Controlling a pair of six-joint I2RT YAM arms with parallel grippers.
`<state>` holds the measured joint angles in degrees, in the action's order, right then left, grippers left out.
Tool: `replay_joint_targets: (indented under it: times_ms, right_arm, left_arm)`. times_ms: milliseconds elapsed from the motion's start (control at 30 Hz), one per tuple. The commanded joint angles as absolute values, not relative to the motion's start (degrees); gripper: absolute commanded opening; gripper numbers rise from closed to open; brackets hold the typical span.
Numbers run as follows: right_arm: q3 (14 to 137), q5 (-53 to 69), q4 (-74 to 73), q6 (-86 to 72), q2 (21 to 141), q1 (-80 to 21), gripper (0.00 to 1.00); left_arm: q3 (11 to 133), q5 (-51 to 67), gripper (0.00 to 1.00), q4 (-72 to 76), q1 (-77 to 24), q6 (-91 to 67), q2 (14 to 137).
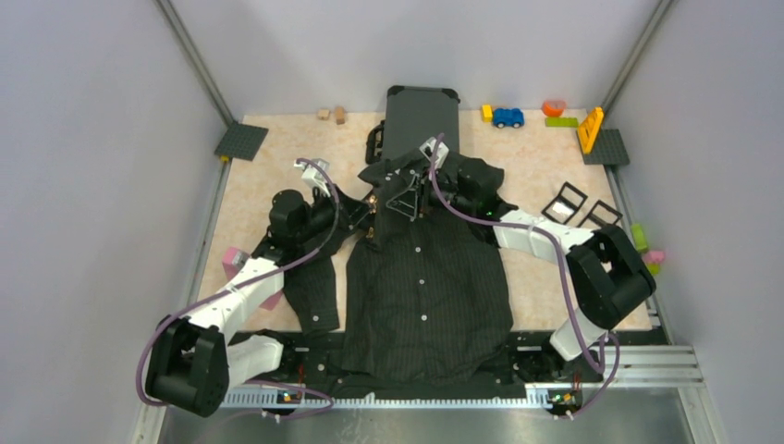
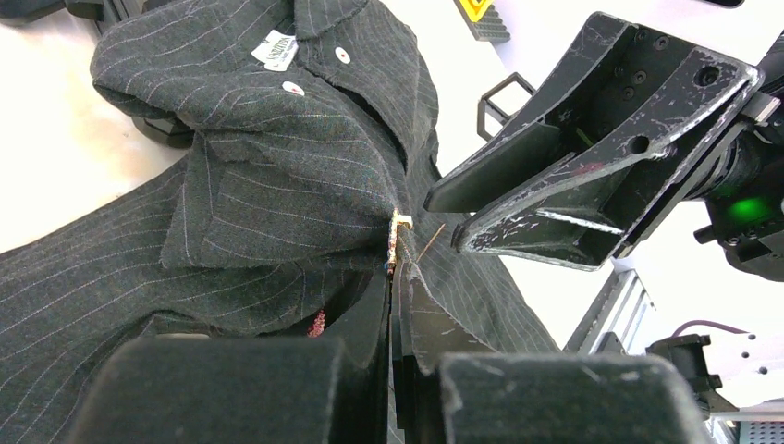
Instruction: Pin the brooch onto the clothing
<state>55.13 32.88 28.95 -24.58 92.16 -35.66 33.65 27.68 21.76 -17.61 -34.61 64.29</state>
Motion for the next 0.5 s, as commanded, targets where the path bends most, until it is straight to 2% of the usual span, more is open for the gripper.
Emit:
replay_joint_targets:
  times_ms: [0,467]
  right_arm:
    - [57.64,33.58,33.11,-22.14,93.48,-36.84,0.31]
    - [60.32,33.65,33.03,-21.80,97.04,-38.48,0.32]
  left_arm:
    - [36.50,29.58,0.00,22.30,-17.23,-35.25,64.00]
    - [37.27,30.13,0.00,20.49,-17.04,-35.17,64.20]
